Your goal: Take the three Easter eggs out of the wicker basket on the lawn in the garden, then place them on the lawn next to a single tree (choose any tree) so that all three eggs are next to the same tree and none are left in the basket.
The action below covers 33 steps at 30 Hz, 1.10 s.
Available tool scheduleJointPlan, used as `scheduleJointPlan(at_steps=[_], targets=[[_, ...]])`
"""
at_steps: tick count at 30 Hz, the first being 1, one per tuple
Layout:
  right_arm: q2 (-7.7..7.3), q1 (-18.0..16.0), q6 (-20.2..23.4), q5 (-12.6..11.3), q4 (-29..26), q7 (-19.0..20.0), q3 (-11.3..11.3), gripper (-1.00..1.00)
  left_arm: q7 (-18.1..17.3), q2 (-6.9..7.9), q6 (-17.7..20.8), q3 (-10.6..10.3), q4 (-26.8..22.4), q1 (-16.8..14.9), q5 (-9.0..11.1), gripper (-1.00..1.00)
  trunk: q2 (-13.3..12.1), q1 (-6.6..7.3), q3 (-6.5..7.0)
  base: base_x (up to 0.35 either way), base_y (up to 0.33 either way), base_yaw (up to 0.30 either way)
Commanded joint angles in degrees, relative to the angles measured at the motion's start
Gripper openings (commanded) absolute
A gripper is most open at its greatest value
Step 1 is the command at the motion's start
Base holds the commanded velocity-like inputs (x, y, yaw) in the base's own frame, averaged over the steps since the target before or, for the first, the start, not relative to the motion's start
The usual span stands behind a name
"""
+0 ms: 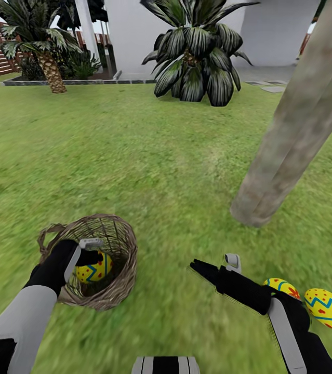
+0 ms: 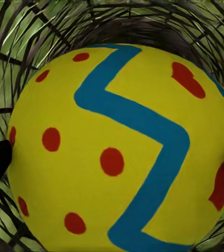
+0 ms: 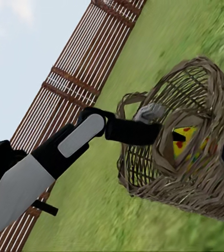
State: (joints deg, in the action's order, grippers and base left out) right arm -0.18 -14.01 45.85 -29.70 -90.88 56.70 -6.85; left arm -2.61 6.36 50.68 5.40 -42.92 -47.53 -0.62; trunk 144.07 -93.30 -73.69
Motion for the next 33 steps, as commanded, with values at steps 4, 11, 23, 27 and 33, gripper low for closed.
scheduleJointPlan(at_steps=[4,11,23,27,33], targets=[[-0.17,0.03,0.42,-0.18,0.0,0.04,-1.23,1.0,-0.29,-0.03,1.98,0.13,-0.13,-0.02,-0.08,-1.0,-0.04,0.11,0.85,0.0,0.0,0.0],[0.0,0.04,0.46,-0.18,0.0,0.07,-1.49,1.0,-0.29,-0.03,3.78,0.22,-0.99,0.0,-0.08,-1.0,-0.13,0.29,2.4,0.0,0.0,0.0],[0.09,0.04,0.46,-0.18,0.0,0.07,-1.49,1.0,-0.29,-0.03,6.49,0.31,-1.91,-0.02,-0.08,-1.0,-0.29,0.6,5.06,0.0,0.0,0.0],[0.22,0.04,0.44,-0.18,0.0,0.07,-1.5,1.0,-0.29,-0.03,6.53,0.27,-1.9,-0.02,-0.08,-1.0,-0.35,0.7,5.95,0.0,0.0,0.0],[0.26,0.04,0.41,-0.18,0.0,0.07,-1.5,1.0,-0.29,-0.03,6.66,0.28,-1.96,-0.02,-0.08,-1.0,-0.43,0.86,7.28,0.0,0.0,0.0]])
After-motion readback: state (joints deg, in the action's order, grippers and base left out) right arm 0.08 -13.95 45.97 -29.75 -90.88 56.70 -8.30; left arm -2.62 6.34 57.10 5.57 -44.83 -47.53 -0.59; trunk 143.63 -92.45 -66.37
